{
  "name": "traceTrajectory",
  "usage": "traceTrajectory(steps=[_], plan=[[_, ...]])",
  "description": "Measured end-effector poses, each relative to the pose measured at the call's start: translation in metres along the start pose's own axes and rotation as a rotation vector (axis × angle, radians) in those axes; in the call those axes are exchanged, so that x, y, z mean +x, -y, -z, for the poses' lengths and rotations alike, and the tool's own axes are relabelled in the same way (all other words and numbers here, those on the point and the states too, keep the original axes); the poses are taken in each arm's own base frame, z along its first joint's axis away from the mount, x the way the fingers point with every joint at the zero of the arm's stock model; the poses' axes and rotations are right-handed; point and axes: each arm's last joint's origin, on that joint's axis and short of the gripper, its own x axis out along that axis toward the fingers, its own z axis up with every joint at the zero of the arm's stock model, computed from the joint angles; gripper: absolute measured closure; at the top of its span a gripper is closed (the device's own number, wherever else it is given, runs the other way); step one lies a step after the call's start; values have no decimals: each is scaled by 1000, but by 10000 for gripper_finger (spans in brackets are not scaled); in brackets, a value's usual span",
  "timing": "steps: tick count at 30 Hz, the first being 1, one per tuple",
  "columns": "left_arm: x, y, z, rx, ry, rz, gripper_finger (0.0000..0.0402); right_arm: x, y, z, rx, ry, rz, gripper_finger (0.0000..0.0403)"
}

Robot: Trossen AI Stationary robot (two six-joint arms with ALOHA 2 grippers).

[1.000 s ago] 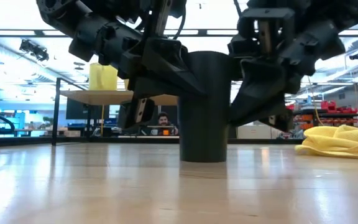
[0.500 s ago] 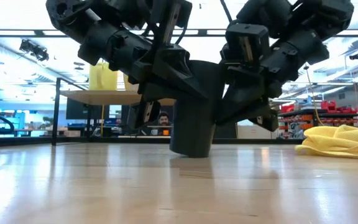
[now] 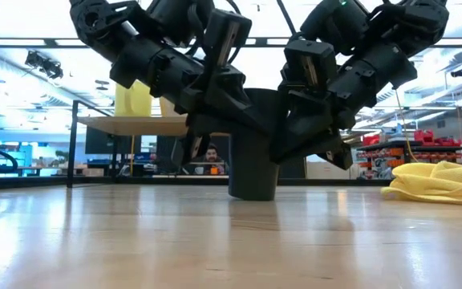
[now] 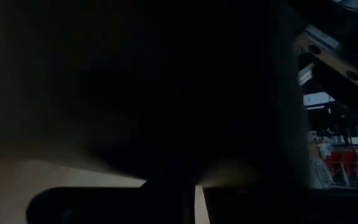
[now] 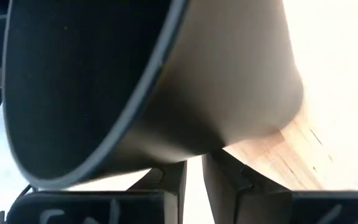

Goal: Stack small to large cups/mugs on shelf
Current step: Put the black cup on the shelf

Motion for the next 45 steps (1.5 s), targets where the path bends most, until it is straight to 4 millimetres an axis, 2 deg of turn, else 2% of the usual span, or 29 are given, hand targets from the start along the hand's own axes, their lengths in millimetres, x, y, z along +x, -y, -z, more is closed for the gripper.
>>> traceTrajectory(steps=[7,12,22,28,34,39,45], plan=[[-1,1,0,5,-3,-5,391,0,0,0,-10,0,0,345],[-6,2,0,1,-16,-24,384,0,0,0,-10,-1,0,345],[-43,18,-5,13,-41,-132,367,0,0,0,-10,-2,2,345],[-70,39,-15,34,31,-73,379,-4,-3,-1,11,-12,-31,345],[-108,57,-36,63,148,15,391,-22,-16,-10,10,21,-109,345],[-137,62,-54,89,267,32,391,-47,-29,-20,-22,83,-180,345],[-157,76,-84,175,307,-87,392,-79,-37,-28,-61,162,-193,345]])
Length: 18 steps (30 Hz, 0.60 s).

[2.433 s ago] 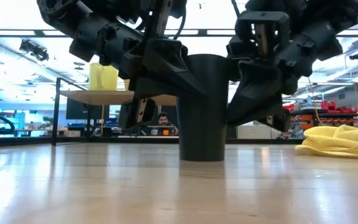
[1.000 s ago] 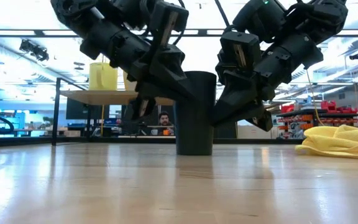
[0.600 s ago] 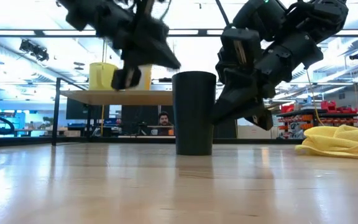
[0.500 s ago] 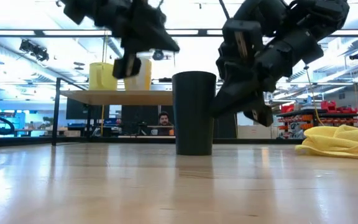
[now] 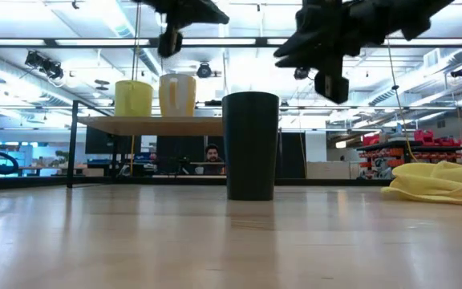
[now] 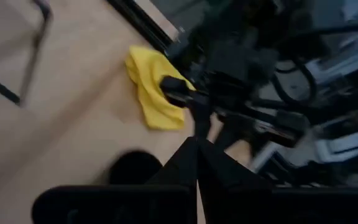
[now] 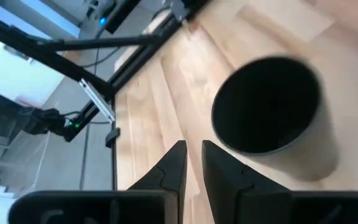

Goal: Stack small to large cups/mugs on shelf
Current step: Put the black cup on the shelf

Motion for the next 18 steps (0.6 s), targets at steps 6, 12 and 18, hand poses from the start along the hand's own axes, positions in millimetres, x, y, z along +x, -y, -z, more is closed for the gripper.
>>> traceTrajectory(steps=[6,12,18], plan=[[-11,12,-33,127,-103,-300,388,-23,-3,-4,-17,22,60,345],[0,5,-43,180,-320,-522,383,-40,-2,-3,-17,-15,103,345],[33,-10,-42,210,-523,-469,382,-46,-3,-4,-16,-5,108,345]])
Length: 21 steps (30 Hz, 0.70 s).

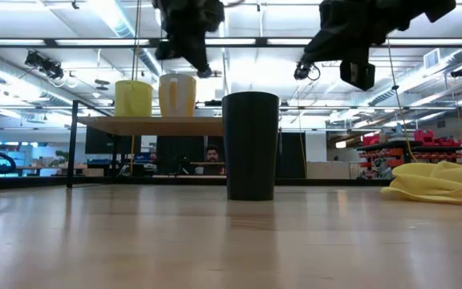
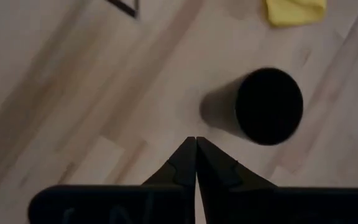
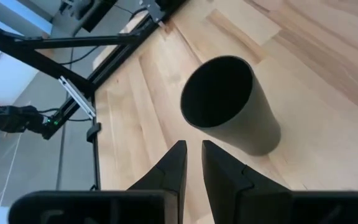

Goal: Stack small to large cups/mugs on shelf
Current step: Put the black cup on the shelf

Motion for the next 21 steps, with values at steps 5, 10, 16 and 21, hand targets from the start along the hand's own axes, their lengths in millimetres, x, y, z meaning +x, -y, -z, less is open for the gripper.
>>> traceTrajectory(steps=[5,10,16,21], plan=[[25,0,-8,-14,-91,49,362,-1,2,2,10,-24,25,345],[49,2,-11,25,-126,42,337,1,3,4,12,-39,38,345],[64,4,-14,-4,-145,77,315,2,6,6,8,-43,69,345],[65,12,-20,-19,-81,153,306,6,8,7,31,-35,104,345]])
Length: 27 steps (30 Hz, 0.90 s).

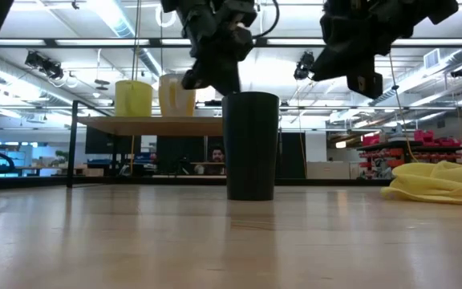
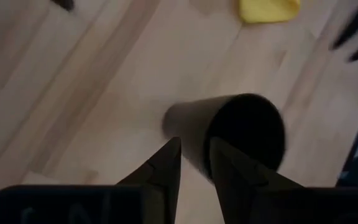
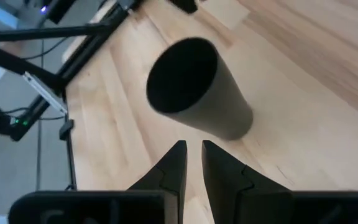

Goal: Stack small to large cups/mugs on shelf
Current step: Put the black cup on the shelf

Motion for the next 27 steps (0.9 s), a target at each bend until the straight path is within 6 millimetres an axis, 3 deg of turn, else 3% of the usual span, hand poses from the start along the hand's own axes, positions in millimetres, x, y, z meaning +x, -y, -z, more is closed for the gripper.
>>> traceTrajectory(steps=[8,15,27], plan=[[-3,10,-1,22,22,31,313,37,9,16,-42,-109,97,345],[-3,11,0,14,26,8,310,68,11,22,-53,-86,86,345],[0,17,9,32,-12,-9,314,98,19,22,-30,-31,52,345]])
